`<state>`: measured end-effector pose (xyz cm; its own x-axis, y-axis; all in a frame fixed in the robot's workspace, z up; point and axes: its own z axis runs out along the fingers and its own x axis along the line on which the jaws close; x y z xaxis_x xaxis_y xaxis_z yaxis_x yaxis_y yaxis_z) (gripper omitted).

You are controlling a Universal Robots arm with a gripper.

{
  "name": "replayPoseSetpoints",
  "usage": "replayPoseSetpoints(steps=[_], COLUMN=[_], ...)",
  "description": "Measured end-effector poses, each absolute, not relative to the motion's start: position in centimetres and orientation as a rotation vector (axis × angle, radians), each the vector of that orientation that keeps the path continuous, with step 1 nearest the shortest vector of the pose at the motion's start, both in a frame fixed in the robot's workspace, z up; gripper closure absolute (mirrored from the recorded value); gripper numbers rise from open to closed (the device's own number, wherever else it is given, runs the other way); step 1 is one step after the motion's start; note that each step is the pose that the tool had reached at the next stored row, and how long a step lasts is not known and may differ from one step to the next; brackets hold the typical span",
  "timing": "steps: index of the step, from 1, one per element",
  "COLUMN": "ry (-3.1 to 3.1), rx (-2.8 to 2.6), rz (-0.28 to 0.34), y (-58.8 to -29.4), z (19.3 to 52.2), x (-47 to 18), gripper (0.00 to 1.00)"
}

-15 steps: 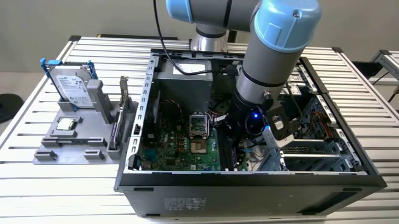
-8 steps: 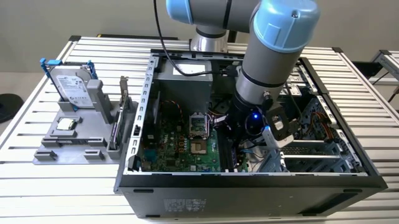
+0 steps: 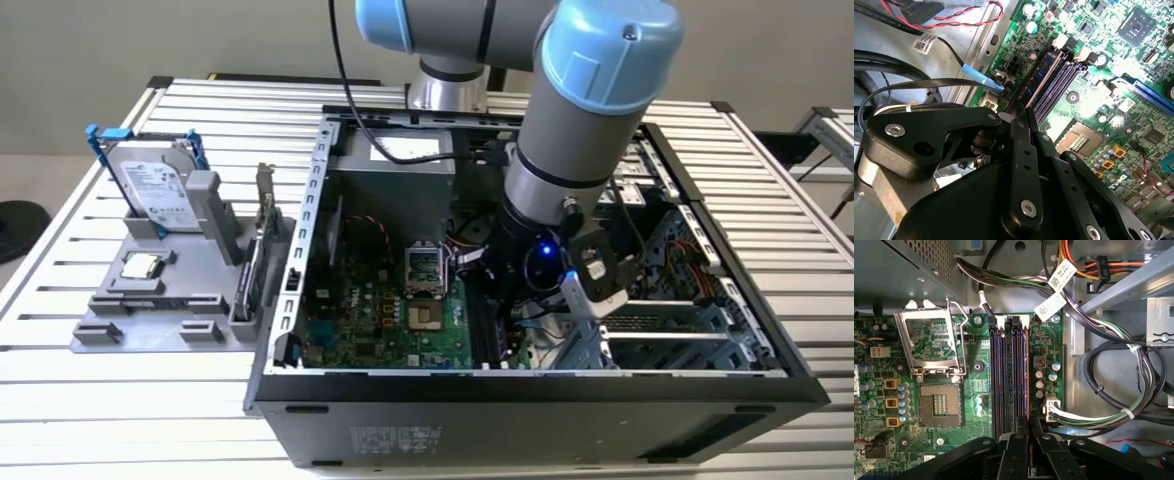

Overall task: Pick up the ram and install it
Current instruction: 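Press down the ram until it locks into place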

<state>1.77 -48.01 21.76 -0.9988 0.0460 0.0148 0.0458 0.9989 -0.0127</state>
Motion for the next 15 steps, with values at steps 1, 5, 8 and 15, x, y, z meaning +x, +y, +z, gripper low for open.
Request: replayPoseSetpoints(steps=[1, 5, 8, 15], ry=[-3.126, -3.126, -3.125, -3.126], rx=[-0.072, -0.072, -0.072, -0.072], rz=[0.019, 0.02, 0.02, 0.019], y=[-48.01, -48.01, -48.02, -48.02], z=[21.74, 21.63, 21.56, 21.5], x=[1.77, 1.77, 1.77, 1.77], gripper=[1.0, 1.0, 1.0, 1.0])
